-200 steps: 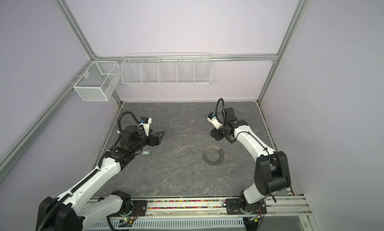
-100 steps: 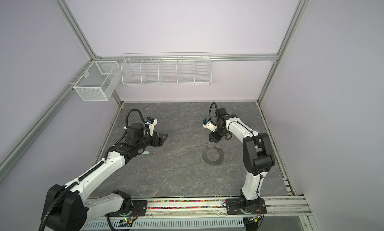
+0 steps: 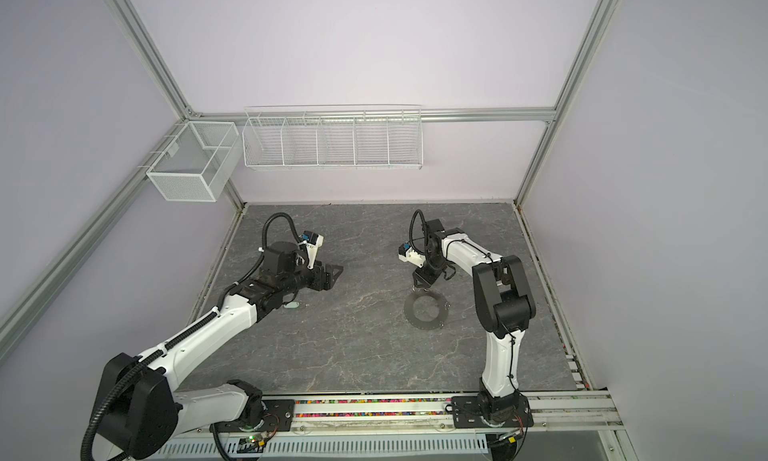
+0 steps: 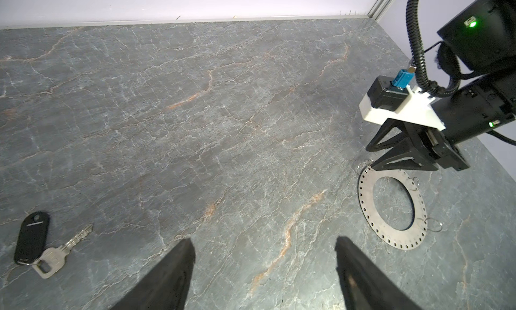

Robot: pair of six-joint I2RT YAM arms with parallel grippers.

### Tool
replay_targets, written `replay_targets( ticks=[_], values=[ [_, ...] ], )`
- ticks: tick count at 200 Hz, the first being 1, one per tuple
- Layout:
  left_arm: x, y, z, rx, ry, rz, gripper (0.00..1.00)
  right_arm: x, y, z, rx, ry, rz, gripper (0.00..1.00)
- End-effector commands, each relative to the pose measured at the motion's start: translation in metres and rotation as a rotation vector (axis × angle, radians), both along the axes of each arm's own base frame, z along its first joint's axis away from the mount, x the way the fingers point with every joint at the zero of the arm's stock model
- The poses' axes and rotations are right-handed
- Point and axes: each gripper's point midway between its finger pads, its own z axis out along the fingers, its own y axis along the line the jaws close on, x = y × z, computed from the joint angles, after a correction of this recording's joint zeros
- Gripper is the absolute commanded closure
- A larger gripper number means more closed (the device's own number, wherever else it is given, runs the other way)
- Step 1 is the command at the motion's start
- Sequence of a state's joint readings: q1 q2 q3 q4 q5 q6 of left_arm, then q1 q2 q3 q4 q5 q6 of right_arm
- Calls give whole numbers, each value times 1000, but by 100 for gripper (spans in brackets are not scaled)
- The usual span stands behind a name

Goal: Put the keys on the keyring
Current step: 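Grasp the silver ring plate edge with the right gripper while the left arm advances, then lift the silver ring plate upright with the right gripper while the left gripper approaches it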

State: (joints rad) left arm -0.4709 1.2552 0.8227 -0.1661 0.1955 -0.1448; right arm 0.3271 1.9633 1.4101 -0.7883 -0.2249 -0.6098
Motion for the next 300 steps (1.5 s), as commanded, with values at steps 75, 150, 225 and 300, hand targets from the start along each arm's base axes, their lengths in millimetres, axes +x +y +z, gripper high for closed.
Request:
replay_targets(
  ticks=[75,150,225,300],
  values=[
    [8,-8,10,42,-17,-2,20,2,2,-11,-16,0,55,67],
    [9,-3,14,71,-40,9,20,0,4,-16,-27,9,77,69],
    [4,4,15,66,-45,37,20,-4,1,-24,-49,34,88,75],
    [2,5,14,57,-41,48,20,-5,0,-29,-58,39,84,79]
  ],
)
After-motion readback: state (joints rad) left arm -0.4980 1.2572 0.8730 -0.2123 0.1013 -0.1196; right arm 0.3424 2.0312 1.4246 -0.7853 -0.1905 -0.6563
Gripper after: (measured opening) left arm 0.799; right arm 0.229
